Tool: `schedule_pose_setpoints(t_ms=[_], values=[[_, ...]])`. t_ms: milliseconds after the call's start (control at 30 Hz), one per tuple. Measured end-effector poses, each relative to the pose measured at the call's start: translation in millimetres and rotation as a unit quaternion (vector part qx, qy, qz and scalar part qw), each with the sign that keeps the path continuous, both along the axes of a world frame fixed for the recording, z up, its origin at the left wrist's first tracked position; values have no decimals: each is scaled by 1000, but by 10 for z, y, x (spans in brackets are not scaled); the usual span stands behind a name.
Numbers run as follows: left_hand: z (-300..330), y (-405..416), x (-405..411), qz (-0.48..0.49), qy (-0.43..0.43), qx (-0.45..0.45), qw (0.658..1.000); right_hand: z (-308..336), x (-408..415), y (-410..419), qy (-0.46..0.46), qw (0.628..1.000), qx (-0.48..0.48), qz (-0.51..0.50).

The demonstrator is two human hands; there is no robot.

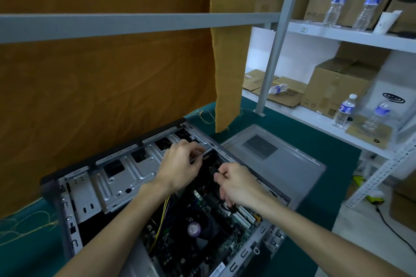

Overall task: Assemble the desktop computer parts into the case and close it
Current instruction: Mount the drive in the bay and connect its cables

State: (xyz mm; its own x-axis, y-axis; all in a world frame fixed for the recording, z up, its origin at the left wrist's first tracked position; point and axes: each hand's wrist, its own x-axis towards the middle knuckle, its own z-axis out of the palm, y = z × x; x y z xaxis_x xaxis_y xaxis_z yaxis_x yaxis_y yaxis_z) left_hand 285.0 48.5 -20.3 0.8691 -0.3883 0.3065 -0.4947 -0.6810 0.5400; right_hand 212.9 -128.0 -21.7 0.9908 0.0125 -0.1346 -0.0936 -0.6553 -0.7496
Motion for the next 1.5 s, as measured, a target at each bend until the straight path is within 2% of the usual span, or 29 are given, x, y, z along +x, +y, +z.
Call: schedule_pose_setpoints(t_ms=[133,233,400,533,800,1167,1500], values=[[-19,100,72,-95,-101,151,979,-62,124,102,-12,998,-59,-18],[-41,161,95,-115,-130,195,965,-103,206,133,-3,996,-84,-21],[-34,202,91,-131,-156,167,965,-132,292,138,-13,996,-82,-39],[-36,226,61,-92,-123,106,982,-116,318,175,-24,996,-68,-44],[-74,175,51,-43,-90,68,993,-116,314,192,-38,997,-44,-45],[-83,172,82,-38,-74,88,993,-109,333,224,-29,998,-32,-52],[-72,82,49,4,-89,114,990,57,399,300,-6,994,-92,-62]])
